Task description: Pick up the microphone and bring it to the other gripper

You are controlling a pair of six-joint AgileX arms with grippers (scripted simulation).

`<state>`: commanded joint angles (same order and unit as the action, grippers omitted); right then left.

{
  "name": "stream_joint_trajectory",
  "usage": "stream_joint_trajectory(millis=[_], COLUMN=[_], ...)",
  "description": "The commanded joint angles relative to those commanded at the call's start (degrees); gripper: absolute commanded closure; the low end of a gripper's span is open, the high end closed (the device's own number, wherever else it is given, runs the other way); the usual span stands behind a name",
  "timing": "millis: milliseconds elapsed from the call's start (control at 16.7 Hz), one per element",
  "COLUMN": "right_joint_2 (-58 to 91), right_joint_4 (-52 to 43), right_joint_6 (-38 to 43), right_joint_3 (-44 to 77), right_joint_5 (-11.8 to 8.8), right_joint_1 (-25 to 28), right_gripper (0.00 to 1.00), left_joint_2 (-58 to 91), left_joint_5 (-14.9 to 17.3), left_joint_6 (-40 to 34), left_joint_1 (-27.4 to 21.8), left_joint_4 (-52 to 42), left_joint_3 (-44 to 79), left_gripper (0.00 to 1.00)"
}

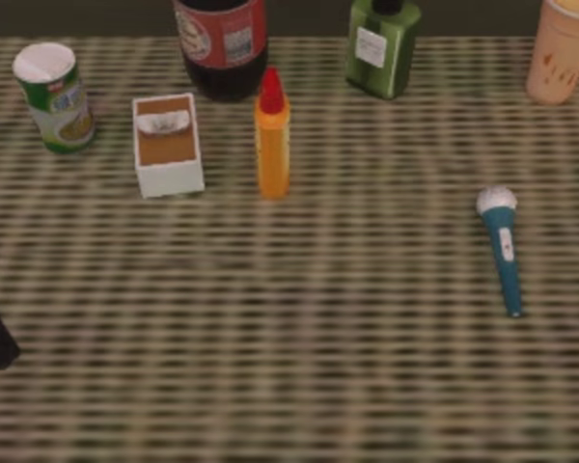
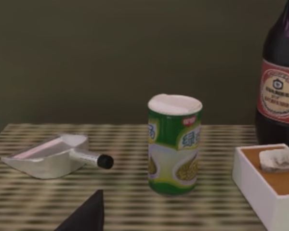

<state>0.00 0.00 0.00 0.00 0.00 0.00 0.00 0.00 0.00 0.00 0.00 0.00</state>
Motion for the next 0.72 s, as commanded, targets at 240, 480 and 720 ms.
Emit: stream_joint_trajectory(millis=[240, 480, 720], right_joint_2=[1.8, 12.7, 32.6], right_joint_4=[-1.1, -7.6, -18.2], right_joint_6=[0.5, 3.1, 7.0], right_joint_3=[1.8, 11.3, 25.3], right_joint_5=[0.0, 0.2, 0.7], right_joint_1=[0.5, 2.9, 6.4], right_gripper=[0.00, 0.00, 0.00], left_joint_2=[0.0, 0.0, 0.0], left_joint_5=[0.0, 0.0, 0.0], left_joint_6=[0.0, 0.0, 0.0], left_joint_1=[0.0, 0.0, 0.0], left_joint_4=[0.0, 0.0, 0.0], left_joint_3=[0.0, 0.0, 0.0], left_gripper=[0.00, 0.00, 0.00])
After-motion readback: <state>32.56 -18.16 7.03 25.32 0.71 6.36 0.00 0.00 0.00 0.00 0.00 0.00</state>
